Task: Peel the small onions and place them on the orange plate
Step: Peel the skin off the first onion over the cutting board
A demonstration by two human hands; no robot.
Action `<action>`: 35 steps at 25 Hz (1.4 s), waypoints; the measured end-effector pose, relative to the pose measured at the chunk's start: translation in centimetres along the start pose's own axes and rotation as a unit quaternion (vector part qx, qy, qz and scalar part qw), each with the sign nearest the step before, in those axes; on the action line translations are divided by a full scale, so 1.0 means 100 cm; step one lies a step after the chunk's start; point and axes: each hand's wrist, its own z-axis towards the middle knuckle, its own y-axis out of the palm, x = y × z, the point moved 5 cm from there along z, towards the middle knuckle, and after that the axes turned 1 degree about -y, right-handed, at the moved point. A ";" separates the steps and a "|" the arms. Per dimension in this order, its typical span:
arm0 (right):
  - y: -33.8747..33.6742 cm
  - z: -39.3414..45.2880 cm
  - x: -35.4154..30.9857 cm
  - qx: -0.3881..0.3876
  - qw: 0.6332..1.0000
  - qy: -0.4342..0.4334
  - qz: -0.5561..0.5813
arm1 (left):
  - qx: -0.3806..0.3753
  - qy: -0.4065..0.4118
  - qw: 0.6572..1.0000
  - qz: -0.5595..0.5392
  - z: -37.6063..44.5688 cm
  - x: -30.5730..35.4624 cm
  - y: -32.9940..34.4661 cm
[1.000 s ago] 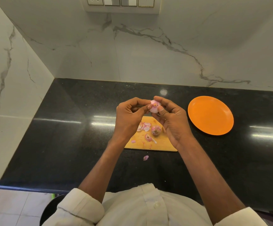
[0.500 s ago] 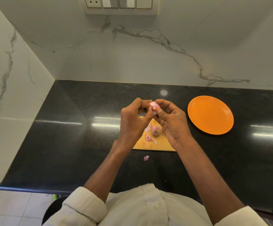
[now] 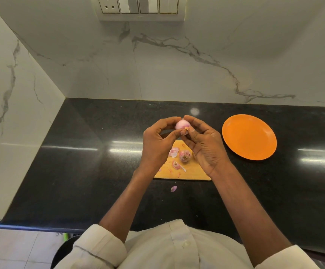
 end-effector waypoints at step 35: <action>0.004 -0.003 0.006 -0.001 0.997 0.062 0.054 | 0.019 0.002 1.000 0.006 0.003 -0.007 -0.002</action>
